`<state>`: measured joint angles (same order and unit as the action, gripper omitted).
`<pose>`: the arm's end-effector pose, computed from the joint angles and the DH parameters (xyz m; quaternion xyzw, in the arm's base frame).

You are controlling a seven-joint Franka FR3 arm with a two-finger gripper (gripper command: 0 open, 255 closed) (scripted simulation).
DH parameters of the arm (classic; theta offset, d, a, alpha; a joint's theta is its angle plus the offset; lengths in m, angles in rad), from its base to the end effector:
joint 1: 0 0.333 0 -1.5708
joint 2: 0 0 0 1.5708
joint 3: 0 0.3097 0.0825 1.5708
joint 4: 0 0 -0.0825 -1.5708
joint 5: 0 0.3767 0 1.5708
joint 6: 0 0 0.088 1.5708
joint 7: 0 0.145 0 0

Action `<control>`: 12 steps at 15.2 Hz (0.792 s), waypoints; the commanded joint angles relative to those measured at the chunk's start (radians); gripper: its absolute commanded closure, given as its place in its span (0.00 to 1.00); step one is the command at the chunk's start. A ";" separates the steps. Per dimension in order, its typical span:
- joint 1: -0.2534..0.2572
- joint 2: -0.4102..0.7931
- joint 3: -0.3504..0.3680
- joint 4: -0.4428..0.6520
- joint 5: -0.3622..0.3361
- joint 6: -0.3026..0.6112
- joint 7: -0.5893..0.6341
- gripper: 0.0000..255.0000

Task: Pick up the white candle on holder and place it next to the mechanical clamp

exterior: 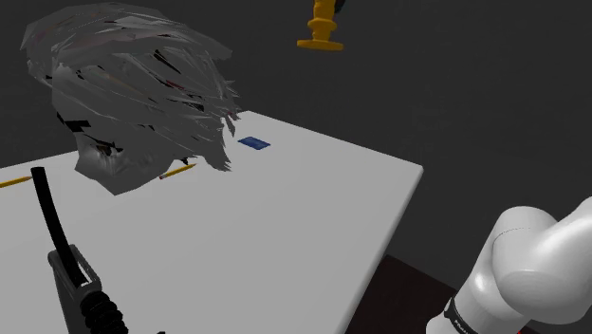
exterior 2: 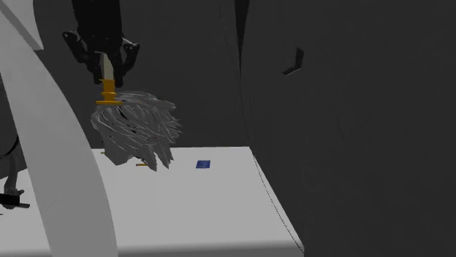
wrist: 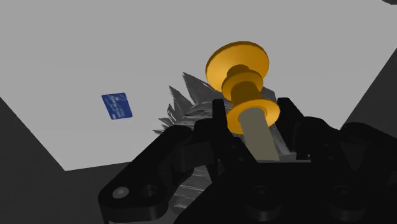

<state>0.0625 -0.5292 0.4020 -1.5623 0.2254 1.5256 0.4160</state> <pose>0.2762 0.2601 0.7945 -0.9738 -0.0517 -0.1975 0.0998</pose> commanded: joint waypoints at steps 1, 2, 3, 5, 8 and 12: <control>-0.004 0.028 0.057 0.036 -0.008 0.003 0.055 1.00; -0.007 0.043 0.087 0.055 -0.014 0.004 0.082 1.00; -0.011 0.060 0.118 0.075 -0.022 0.005 0.110 1.00; -0.020 0.098 0.185 0.122 -0.042 0.005 0.168 1.00; -0.022 0.106 0.230 0.107 -0.050 0.033 0.206 1.00; -0.006 0.057 0.210 0.004 -0.027 0.090 0.190 1.00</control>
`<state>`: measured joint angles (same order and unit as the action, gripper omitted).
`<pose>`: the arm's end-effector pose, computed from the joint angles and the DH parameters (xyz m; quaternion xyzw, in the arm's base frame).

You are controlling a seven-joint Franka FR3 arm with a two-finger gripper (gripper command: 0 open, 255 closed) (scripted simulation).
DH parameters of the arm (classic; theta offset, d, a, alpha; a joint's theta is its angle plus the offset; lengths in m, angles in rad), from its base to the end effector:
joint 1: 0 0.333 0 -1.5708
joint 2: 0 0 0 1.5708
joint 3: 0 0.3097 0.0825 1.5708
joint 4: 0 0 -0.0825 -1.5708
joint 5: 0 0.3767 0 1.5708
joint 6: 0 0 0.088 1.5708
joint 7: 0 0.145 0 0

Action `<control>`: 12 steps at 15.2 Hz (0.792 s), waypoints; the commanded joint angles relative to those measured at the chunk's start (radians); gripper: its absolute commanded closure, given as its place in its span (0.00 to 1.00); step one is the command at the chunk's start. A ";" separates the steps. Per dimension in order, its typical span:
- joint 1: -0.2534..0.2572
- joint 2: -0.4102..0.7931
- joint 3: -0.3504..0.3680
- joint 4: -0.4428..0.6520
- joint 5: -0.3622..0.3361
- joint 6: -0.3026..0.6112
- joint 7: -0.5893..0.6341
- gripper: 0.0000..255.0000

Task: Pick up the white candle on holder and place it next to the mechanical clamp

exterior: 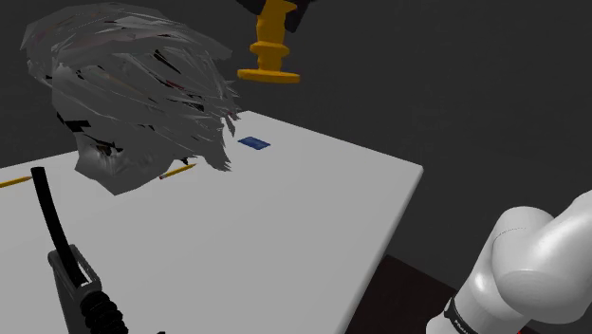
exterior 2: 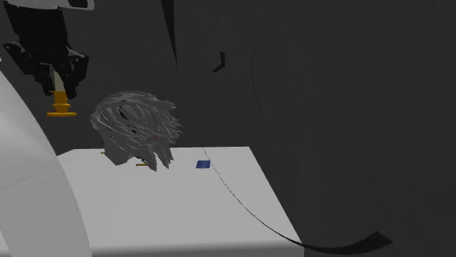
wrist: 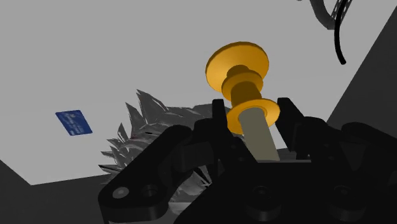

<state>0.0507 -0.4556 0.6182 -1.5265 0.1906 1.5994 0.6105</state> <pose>0.2530 0.3560 0.7699 -0.9738 -0.0514 -0.1976 0.1001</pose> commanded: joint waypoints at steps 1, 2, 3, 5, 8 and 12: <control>0.009 -0.027 -0.010 -0.056 0.013 0.030 -0.008 1.00; 0.013 -0.038 -0.014 -0.079 0.017 0.044 -0.011 1.00; 0.017 -0.048 -0.017 -0.103 0.022 0.058 -0.014 1.00; 0.024 -0.068 -0.022 -0.148 0.031 0.084 -0.019 1.00; 0.034 -0.094 -0.028 -0.212 0.043 0.123 -0.027 1.00; 0.046 -0.126 -0.032 -0.294 0.057 0.174 -0.035 1.00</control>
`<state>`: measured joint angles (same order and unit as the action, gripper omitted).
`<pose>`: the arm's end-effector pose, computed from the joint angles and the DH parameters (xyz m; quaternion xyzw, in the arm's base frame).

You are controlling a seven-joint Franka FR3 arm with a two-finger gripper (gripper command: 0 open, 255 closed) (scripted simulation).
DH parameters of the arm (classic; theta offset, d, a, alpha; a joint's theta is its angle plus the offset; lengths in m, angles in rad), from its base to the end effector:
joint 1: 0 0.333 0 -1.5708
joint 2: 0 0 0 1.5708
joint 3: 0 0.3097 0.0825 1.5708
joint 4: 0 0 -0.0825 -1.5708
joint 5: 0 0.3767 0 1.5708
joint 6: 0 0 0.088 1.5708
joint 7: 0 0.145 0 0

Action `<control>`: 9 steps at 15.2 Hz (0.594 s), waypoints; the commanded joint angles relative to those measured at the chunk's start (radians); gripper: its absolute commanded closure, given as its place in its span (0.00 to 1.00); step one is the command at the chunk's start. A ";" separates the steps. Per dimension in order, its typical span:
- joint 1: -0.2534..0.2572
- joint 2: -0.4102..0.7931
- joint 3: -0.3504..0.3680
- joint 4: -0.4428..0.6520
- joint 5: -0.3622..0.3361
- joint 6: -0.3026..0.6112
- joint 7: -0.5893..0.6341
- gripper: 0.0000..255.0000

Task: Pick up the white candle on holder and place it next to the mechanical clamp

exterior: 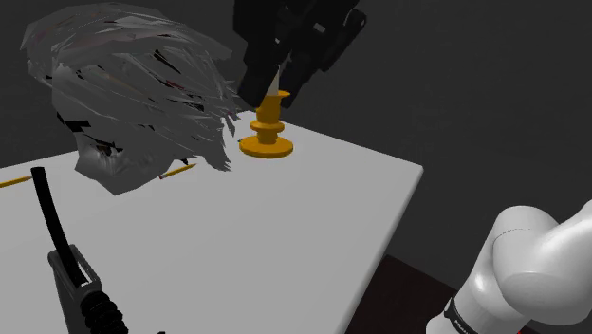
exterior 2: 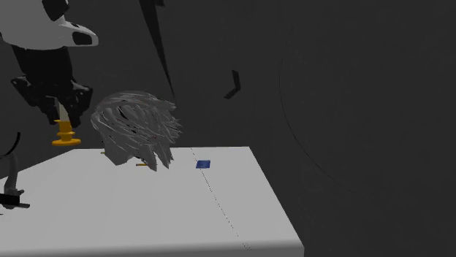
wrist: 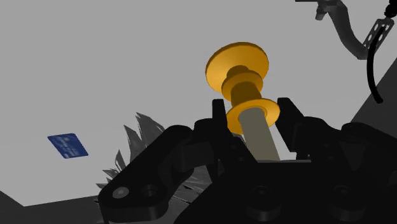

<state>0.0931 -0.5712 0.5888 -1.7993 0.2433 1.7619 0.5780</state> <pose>0.2530 0.3565 0.7066 -0.9738 -0.0513 -0.1976 0.1002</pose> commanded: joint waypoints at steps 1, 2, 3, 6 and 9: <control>0.007 -0.017 -0.003 -0.040 0.008 0.024 -0.004 1.00; 0.010 -0.024 -0.003 -0.059 0.011 0.036 -0.006 1.00; 0.013 -0.031 -0.003 -0.078 0.015 0.049 -0.008 1.00; 0.021 -0.050 -0.002 -0.134 0.024 0.086 -0.012 1.00; 0.029 -0.066 0.001 -0.186 0.034 0.123 -0.016 1.00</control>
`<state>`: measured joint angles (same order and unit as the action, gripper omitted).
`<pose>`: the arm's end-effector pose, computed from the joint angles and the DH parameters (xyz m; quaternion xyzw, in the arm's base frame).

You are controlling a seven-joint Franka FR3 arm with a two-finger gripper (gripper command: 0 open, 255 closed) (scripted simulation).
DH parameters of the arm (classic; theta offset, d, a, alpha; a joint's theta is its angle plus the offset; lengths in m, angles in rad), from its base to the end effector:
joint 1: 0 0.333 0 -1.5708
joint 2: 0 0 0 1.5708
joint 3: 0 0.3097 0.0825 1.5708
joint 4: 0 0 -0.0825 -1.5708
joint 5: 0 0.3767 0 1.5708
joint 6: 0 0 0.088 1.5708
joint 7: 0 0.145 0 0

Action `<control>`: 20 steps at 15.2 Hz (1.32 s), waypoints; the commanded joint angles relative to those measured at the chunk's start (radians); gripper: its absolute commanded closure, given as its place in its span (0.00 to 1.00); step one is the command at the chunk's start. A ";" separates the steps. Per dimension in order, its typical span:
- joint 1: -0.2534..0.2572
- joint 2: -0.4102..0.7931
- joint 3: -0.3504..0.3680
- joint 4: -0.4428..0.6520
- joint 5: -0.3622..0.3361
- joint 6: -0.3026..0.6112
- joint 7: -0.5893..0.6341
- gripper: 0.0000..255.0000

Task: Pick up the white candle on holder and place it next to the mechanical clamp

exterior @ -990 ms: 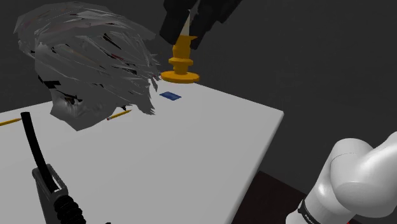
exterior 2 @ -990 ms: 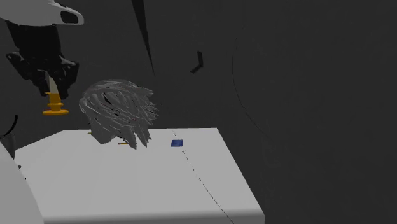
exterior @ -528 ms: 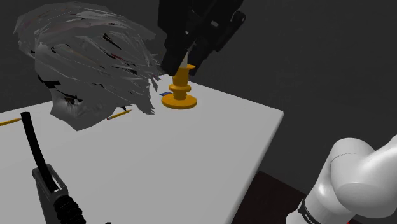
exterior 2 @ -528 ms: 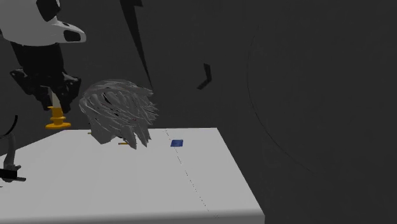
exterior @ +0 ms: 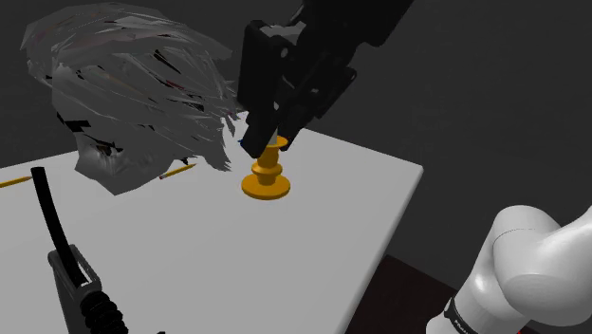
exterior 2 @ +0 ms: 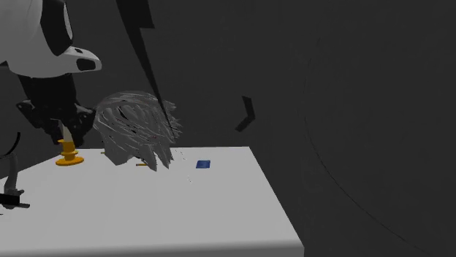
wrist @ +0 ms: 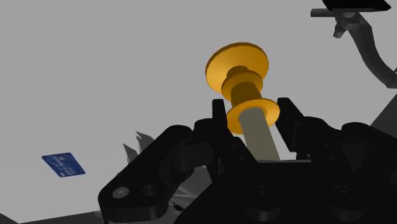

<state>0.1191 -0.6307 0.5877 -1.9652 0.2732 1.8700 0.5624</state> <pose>0.2527 0.3558 0.6613 -0.9738 -0.0513 -0.1976 0.1002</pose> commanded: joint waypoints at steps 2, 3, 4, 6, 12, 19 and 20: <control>0.008 -0.017 0.004 -0.055 0.010 0.039 -0.003 1.00; 0.011 -0.021 0.006 -0.071 0.013 0.051 -0.004 1.00; 0.013 -0.026 0.007 -0.088 0.016 0.063 -0.005 1.00; 0.018 -0.034 0.011 -0.120 0.022 0.088 -0.007 1.00; 0.031 -0.054 0.024 -0.213 0.041 0.161 -0.012 1.00; 0.045 -0.067 0.046 -0.312 0.062 0.249 -0.015 1.00; 0.047 -0.068 0.049 -0.325 0.065 0.261 -0.015 1.00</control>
<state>0.1643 -0.6969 0.6349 -2.2787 0.3358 2.1205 0.5482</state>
